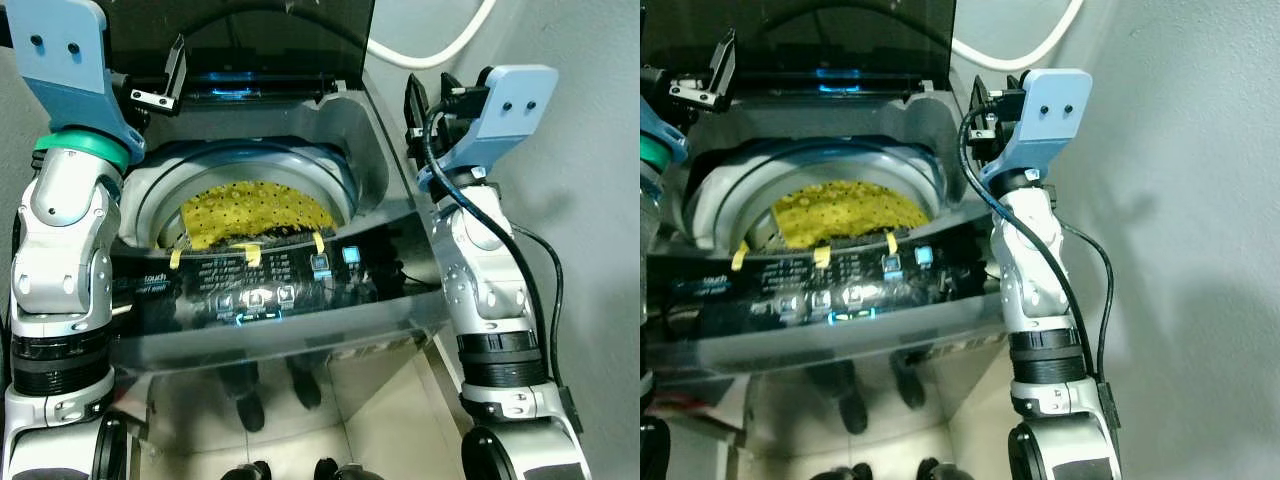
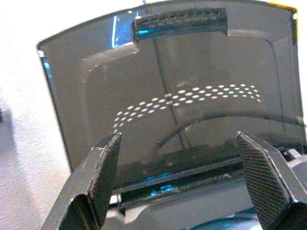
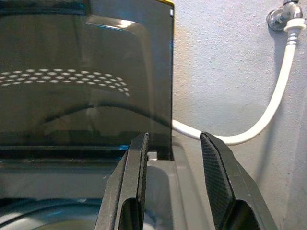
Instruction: Clothes washing
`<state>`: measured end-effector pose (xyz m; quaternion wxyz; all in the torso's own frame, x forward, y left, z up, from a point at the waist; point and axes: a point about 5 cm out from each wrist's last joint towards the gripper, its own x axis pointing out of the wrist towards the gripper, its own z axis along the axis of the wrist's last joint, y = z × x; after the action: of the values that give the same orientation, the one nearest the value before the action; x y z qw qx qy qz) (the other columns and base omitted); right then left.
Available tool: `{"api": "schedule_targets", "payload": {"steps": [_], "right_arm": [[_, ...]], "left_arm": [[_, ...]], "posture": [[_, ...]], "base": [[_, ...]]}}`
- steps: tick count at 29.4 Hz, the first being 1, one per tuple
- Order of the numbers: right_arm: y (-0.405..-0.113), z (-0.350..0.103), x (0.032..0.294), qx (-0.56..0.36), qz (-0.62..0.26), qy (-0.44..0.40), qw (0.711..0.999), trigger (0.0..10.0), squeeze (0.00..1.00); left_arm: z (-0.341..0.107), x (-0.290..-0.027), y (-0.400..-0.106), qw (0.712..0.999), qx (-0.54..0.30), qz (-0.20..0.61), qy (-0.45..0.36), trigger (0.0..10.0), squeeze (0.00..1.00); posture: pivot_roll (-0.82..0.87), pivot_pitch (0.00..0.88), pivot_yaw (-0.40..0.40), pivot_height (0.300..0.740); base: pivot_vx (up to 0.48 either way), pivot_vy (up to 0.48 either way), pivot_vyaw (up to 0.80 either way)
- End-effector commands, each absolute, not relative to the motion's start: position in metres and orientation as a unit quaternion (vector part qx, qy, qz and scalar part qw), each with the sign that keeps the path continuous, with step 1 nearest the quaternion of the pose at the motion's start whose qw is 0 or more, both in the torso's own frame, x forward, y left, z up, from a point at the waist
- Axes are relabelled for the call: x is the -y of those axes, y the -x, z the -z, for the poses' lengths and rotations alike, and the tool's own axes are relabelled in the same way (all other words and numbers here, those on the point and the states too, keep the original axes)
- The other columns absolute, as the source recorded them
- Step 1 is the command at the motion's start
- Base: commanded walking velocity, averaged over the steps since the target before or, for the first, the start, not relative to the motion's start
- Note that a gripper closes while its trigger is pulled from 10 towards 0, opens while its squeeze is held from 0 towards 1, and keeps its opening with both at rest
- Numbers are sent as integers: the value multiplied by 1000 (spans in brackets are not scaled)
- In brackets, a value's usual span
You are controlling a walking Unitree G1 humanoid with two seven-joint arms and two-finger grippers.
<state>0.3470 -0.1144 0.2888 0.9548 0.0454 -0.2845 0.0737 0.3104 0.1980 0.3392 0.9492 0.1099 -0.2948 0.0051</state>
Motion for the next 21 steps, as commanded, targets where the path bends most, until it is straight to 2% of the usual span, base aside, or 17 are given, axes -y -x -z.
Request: {"api": "schedule_targets", "payload": {"steps": [1, 11, 13, 21], "right_arm": [[-347, -289, 115, 288, -75, -39, 954, 10000, 0], [-347, -290, 114, 290, -79, -23, 953, 10000, 0], [-346, -289, 113, 288, -82, -12, 954, 10000, 0], [-347, -287, 112, 285, -90, -1, 954, 10000, 0]], "left_arm": [[-336, -197, -311, 950, 292, -7, -111, 10000, 0], [-336, -197, -311, 950, 291, -10, -109, 10000, 0], [-336, -197, -311, 951, 291, -11, -108, 10000, 0], [-334, -194, -312, 951, 287, -5, -114, 10000, 0]], "posture": [[93, 49, -14, 740], [88, 54, -15, 740], [84, 56, -14, 740], [81, 60, -15, 740]], "base": [[-412, 0, 0], [-412, 0, 0], [-360, 0, 800], [0, 0, 800]]}}
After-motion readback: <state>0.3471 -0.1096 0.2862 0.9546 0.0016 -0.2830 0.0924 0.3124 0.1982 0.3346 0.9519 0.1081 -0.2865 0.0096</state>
